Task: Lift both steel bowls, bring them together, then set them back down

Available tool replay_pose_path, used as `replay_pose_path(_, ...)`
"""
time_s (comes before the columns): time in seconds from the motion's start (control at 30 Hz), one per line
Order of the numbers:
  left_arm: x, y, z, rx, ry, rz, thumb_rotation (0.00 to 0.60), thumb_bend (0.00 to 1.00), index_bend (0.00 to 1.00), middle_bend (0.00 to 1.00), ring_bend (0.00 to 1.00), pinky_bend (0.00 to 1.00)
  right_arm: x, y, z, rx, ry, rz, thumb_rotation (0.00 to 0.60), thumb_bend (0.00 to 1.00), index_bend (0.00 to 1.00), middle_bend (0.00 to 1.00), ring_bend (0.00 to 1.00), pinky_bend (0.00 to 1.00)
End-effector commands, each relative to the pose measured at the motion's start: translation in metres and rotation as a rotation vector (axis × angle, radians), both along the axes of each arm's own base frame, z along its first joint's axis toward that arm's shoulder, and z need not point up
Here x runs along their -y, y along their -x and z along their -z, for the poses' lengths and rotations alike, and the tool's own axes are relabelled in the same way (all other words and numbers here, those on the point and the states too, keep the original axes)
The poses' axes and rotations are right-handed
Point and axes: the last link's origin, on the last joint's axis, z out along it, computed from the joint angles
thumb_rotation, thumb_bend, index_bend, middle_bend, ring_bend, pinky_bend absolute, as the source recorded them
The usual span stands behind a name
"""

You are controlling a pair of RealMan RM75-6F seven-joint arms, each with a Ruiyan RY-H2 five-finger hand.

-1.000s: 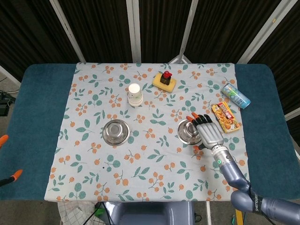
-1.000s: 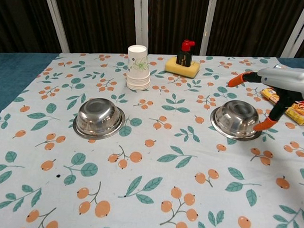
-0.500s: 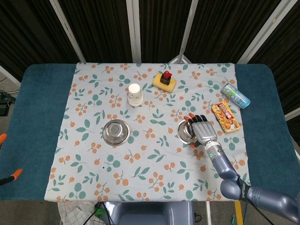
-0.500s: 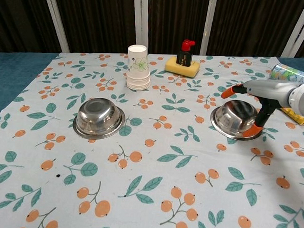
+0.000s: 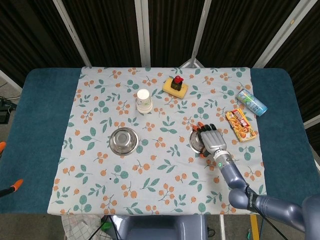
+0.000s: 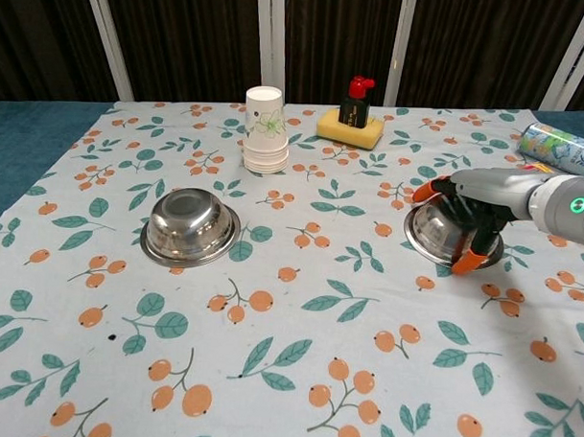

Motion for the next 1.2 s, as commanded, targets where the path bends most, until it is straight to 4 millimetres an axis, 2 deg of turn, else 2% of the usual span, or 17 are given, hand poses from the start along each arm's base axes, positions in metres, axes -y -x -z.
replay_pose_path(0.03, -0.0003, 0.0003, -0.0001, 0.000, 0.000, -0.001, 0.600, 0.07, 0.12, 0.00, 0.00, 0.02, 0.0016, 0.0001, 0.0006, -0.005, 0.004, -0.004, 0.600, 0.03, 0.13, 0.00, 0.12, 0.08)
replay_pose_path(0.33, -0.0013, 0.0007, 0.0008, -0.001, 0.005, -0.003, 0.600, 0.07, 0.12, 0.00, 0.00, 0.02, 0.0055, 0.0003, -0.0030, -0.012, 0.012, -0.008, 0.600, 0.03, 0.15, 0.01, 0.21, 0.20)
replay_pose_path(0.77, -0.0020, 0.0007, 0.0022, -0.005, 0.007, -0.006, 0.600, 0.07, 0.12, 0.00, 0.00, 0.02, 0.0090, -0.0002, -0.0079, -0.026, 0.005, 0.005, 0.600, 0.03, 0.18, 0.02, 0.21, 0.21)
replay_pose_path(1.0, -0.0025, 0.0008, 0.0024, -0.004, 0.007, -0.008, 0.600, 0.07, 0.12, 0.00, 0.00, 0.02, 0.0087, 0.0004, -0.0067, -0.019, 0.005, 0.000, 0.600, 0.03, 0.28, 0.15, 0.23, 0.23)
replay_pose_path(1.2, -0.0032, -0.0002, 0.0032, -0.011, 0.009, 0.004, 0.600, 0.07, 0.13, 0.00, 0.00, 0.02, 0.0067, -0.0054, -0.0077, 0.005, 0.013, -0.032, 0.600, 0.02, 0.33, 0.24, 0.25, 0.23)
